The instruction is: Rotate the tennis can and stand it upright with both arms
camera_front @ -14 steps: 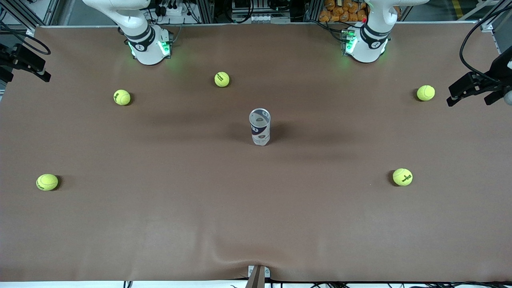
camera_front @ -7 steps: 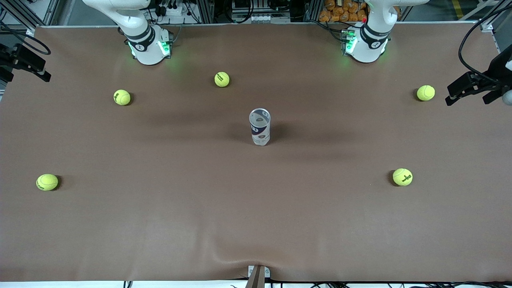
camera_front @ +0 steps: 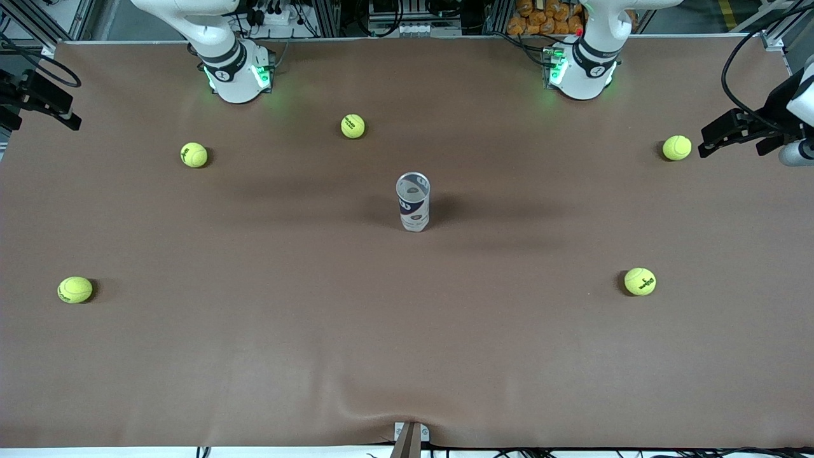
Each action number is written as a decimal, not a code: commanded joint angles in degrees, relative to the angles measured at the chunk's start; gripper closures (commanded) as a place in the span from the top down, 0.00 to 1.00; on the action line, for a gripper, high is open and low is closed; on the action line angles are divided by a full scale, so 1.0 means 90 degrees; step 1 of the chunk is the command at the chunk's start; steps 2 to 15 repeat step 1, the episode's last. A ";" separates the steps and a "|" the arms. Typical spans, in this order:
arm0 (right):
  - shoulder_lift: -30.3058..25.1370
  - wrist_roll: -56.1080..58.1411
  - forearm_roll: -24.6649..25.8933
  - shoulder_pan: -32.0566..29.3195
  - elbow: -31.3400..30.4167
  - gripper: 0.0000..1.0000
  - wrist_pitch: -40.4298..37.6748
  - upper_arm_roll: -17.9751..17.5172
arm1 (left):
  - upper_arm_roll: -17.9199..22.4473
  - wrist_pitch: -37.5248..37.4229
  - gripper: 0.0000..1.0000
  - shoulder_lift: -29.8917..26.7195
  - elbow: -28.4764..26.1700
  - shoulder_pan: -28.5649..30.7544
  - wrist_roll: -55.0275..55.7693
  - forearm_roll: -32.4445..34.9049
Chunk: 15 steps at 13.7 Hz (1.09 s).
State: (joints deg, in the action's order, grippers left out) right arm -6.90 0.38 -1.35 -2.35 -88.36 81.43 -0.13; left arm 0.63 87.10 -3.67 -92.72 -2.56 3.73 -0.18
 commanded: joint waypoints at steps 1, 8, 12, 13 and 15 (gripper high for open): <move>-0.0034 -0.0023 -0.0085 0.0007 -0.0046 1.00 0.0035 0.0005 | 0.0027 -0.0088 1.00 -0.0042 0.0009 -0.0038 -0.0054 0.0000; -0.0034 -0.0023 -0.0085 0.0007 -0.0046 1.00 0.0035 0.0005 | 0.0027 -0.0088 1.00 -0.0042 0.0009 -0.0038 -0.0054 0.0000; -0.0034 -0.0023 -0.0085 0.0007 -0.0046 1.00 0.0035 0.0005 | 0.0027 -0.0088 1.00 -0.0042 0.0009 -0.0038 -0.0054 0.0000; -0.0034 -0.0023 -0.0085 0.0007 -0.0046 1.00 0.0035 0.0005 | 0.0027 -0.0088 1.00 -0.0042 0.0009 -0.0038 -0.0054 0.0000; -0.0034 -0.0023 -0.0085 0.0007 -0.0046 1.00 0.0035 0.0005 | 0.0027 -0.0088 1.00 -0.0042 0.0009 -0.0038 -0.0054 0.0000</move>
